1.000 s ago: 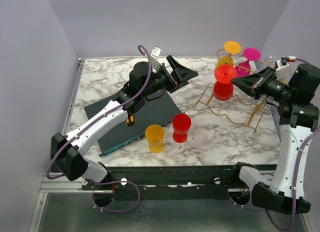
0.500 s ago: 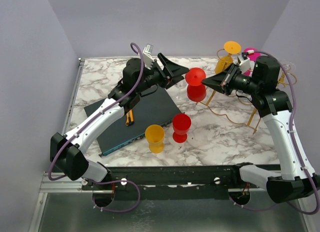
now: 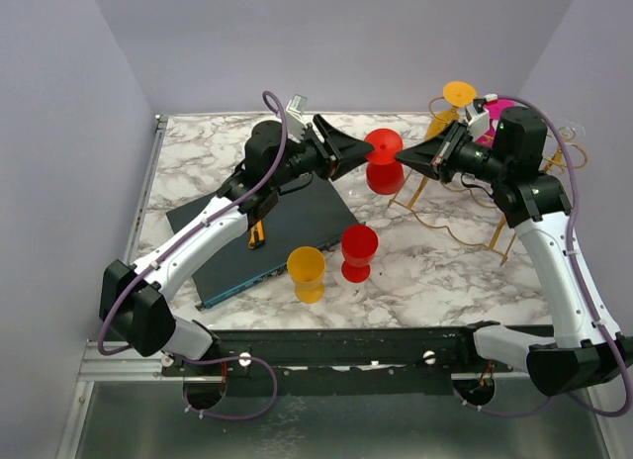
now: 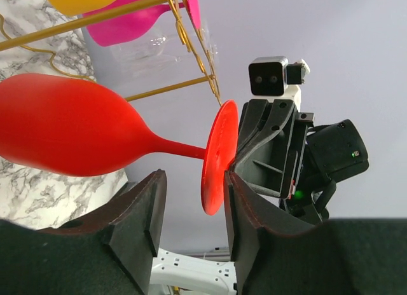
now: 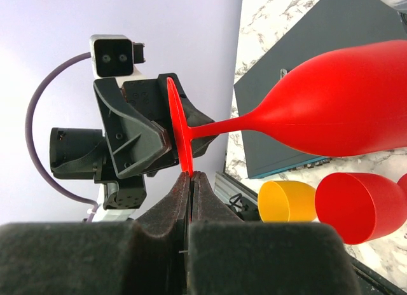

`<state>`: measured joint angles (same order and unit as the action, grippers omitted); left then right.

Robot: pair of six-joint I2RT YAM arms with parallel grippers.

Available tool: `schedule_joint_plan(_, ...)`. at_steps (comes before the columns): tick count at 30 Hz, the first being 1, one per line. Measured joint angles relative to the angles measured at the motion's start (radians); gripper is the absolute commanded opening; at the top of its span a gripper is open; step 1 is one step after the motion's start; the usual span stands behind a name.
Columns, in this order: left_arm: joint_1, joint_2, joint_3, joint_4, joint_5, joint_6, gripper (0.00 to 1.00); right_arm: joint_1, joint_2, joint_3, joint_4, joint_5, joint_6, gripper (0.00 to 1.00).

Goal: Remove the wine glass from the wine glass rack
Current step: Place the wine glass at the center of the board.

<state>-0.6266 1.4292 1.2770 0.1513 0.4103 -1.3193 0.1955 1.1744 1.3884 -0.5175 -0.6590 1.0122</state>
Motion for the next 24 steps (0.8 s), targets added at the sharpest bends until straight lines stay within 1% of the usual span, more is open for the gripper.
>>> schedule_joint_plan(3,-0.001,0.003,-0.007,0.019,0.010,-0.010,0.38,0.002,0.000,-0.004,0.002,0.000,0.000,0.00)
schedule_joint_plan(7,-0.002,0.010,-0.012,0.031,0.021,-0.023,0.34,0.007,0.000,-0.006,0.003,0.000,0.000,0.00)
schedule_joint_plan(9,-0.002,0.014,-0.012,0.034,0.027,-0.028,0.27,0.009,0.000,-0.006,0.008,0.000,-0.003,0.00)
schedule_joint_plan(12,-0.002,0.014,-0.012,0.039,0.031,-0.034,0.24,0.011,0.002,-0.006,0.010,0.000,-0.010,0.00)
schedule_joint_plan(13,-0.002,0.014,-0.012,0.042,0.032,-0.036,0.21,0.013,0.003,-0.006,0.011,0.000,-0.011,0.00)
schedule_joint_plan(15,-0.002,0.015,-0.012,0.045,0.036,-0.043,0.19,0.014,0.004,-0.006,0.014,0.000,-0.012,0.00)
schedule_joint_plan(16,-0.002,0.015,-0.012,0.047,0.036,-0.045,0.11,0.015,0.005,-0.006,0.016,0.000,-0.015,0.00)
schedule_joint_plan(17,-0.004,0.016,-0.012,0.049,0.037,-0.048,0.05,0.015,0.006,-0.006,0.016,0.000,-0.018,0.00)
schedule_joint_plan(18,-0.005,0.016,-0.012,0.049,0.037,-0.053,0.03,0.015,0.006,-0.006,0.016,0.000,-0.019,0.00)
schedule_joint_plan(20,-0.006,0.016,-0.011,0.062,0.038,-0.061,0.00,0.015,0.007,-0.009,0.014,0.003,-0.026,0.00)
schedule_joint_plan(24,-0.004,0.016,-0.011,0.064,0.038,-0.071,0.00,0.015,0.010,-0.010,0.016,0.007,-0.027,0.00)
